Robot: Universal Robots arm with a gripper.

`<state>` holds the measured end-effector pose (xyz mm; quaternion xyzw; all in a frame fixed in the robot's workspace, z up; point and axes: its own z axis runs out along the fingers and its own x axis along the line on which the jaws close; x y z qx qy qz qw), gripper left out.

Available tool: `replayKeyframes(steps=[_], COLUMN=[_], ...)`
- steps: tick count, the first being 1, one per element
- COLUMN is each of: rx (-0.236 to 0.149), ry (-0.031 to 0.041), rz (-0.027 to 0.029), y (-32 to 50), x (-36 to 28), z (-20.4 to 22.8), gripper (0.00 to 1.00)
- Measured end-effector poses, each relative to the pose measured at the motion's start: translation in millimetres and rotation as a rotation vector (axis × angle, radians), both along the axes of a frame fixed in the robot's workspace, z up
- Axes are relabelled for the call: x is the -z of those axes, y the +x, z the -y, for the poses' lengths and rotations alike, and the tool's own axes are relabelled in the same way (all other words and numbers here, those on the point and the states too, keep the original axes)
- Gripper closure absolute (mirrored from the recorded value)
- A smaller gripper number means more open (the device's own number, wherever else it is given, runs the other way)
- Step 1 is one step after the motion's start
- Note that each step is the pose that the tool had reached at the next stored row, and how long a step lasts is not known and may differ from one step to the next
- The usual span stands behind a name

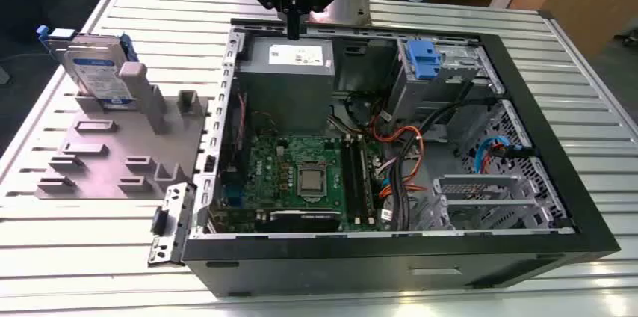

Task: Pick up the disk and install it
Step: 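Reach for the disk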

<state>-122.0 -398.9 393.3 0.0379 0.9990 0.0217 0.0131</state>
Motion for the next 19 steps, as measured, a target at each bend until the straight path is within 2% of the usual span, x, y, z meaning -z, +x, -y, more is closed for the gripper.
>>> replayKeyframes(steps=[13, 19], rx=[0.0, 0.0], ry=[0.0, 0.0], rz=[0.0, 0.0], y=[0.0, -3.4], x=[0.0, 0.0], z=[0.0, 0.0], gripper=[0.89, 0.89])
